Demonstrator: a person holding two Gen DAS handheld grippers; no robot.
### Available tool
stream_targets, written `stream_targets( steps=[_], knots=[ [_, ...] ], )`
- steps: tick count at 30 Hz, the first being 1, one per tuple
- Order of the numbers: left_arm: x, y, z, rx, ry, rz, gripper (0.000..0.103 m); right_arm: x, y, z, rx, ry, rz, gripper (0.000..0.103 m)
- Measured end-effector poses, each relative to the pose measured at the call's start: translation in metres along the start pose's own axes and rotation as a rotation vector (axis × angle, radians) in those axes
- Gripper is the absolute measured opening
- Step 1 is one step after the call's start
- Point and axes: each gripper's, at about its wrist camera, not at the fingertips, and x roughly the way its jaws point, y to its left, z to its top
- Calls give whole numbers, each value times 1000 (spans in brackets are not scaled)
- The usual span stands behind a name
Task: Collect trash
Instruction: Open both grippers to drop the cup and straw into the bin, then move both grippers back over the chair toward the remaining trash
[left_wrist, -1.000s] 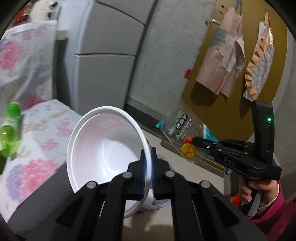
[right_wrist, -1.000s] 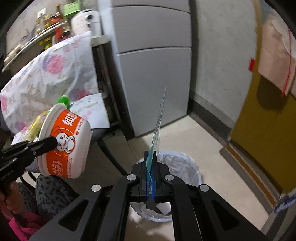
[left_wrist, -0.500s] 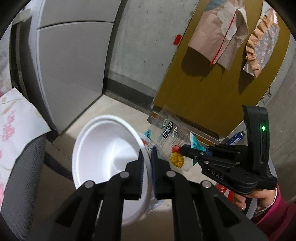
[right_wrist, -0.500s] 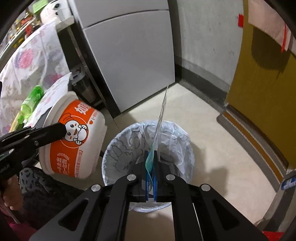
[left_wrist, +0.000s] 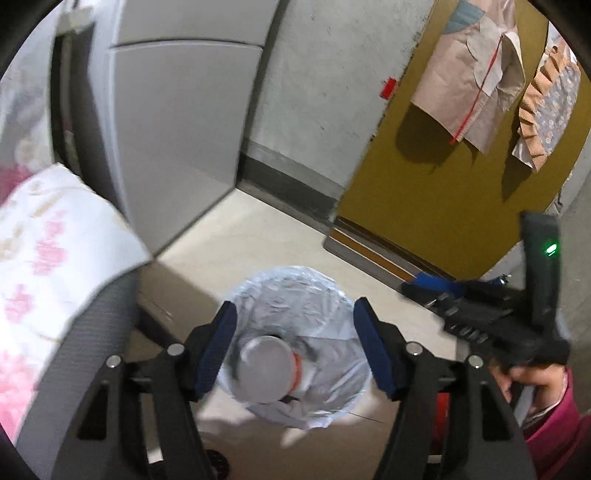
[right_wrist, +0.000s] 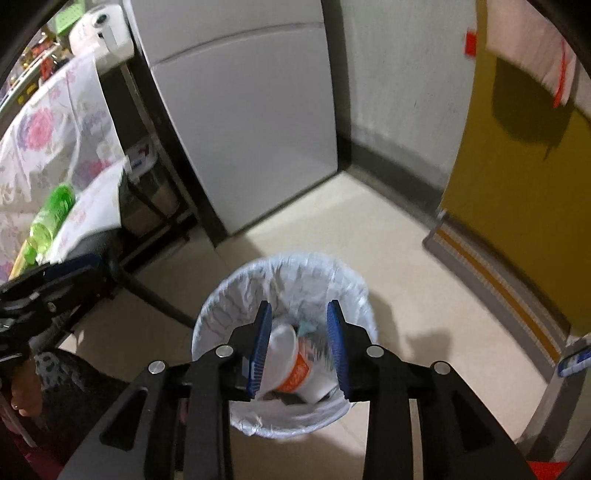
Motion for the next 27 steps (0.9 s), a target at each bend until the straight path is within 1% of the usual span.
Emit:
stream_targets(
  steps=[2,4,6,7,9,12,15,16,18,19,22,25,27],
  knots=[
    [-19,7,-1,0,-31,46,64,-18,4,9,-10,-56,-15,33],
    [-37,15,-4,-13,-55,87,64,-36,11,19,-15,-112,-7,33],
    [-55,24,-8,-29,-79,109,64,-52,22,26,-24,-160,18,33],
    [-67,29,-12,-36,-91,132,64,-60,31,31,-36,-184,40,33],
    [-85,35,-18,-45,-107,170,66,-67,51,36,-67,-204,85,33],
    [-115,49,-31,-63,-132,237,70,-68,92,41,-131,-198,161,33],
    [-144,66,-47,-91,-151,314,72,-64,131,45,-196,-180,218,35],
    [-154,74,-54,-105,-154,351,72,-61,149,46,-222,-173,243,35],
    [-172,88,-65,-136,-165,413,76,-59,181,47,-272,-161,280,35],
    [-184,100,-71,-161,-171,453,77,-58,199,47,-302,-156,301,35],
    [-213,130,-91,-239,-194,539,78,-53,245,46,-379,-144,344,35],
    [-236,159,-110,-319,-207,607,78,-45,284,44,-436,-131,379,36],
    [-250,179,-122,-376,-217,637,83,-40,305,43,-467,-120,397,37]
  ],
)
